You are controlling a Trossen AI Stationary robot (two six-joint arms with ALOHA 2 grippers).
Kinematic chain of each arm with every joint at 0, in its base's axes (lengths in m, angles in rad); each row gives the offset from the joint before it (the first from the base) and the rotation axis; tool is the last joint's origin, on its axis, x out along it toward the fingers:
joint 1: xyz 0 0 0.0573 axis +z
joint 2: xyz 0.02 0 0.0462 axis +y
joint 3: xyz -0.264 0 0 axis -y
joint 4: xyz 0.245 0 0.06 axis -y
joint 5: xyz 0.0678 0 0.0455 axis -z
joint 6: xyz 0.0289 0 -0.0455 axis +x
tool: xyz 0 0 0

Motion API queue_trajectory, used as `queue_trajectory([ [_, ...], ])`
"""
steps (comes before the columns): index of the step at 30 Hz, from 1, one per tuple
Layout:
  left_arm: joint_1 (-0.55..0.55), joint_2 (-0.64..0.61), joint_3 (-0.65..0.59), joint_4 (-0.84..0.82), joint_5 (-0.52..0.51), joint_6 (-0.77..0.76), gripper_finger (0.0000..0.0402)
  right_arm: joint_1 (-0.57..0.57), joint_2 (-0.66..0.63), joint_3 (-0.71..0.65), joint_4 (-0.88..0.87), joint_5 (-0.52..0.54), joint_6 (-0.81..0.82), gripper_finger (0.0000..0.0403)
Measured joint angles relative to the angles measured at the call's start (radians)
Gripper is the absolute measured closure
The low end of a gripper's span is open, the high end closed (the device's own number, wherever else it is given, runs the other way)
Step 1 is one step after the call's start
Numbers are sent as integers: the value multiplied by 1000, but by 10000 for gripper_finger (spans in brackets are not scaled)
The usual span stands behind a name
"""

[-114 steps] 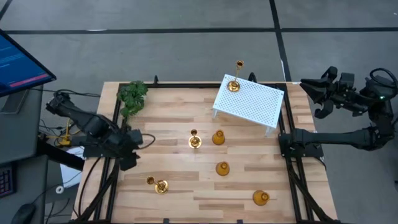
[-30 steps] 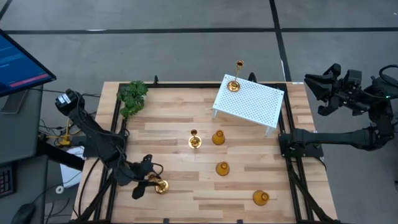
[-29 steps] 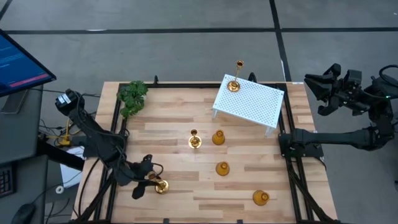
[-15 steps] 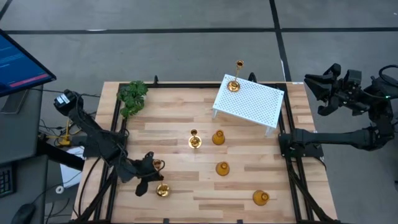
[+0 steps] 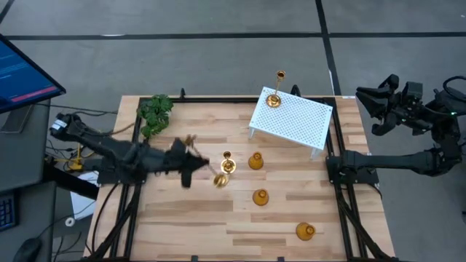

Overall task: Pick & Place candle stick holders
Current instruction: Put the bottom gold candle holder on the shelf aligned with the other gold candle holder

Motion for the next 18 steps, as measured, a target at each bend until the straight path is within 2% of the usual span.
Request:
queue_trajectory([
  [7, 159, 141, 216, -4, 45, 75, 384, 0, 0, 0, 0, 0, -4, 332],
  [14, 326, 400, 473, -3, 306, 223, 384, 0, 0, 0, -1, 0, -4, 332],
  [18, 405, 505, 577, -5, 449, 333, 384, 0, 0, 0, -9, 0, -4, 332],
])
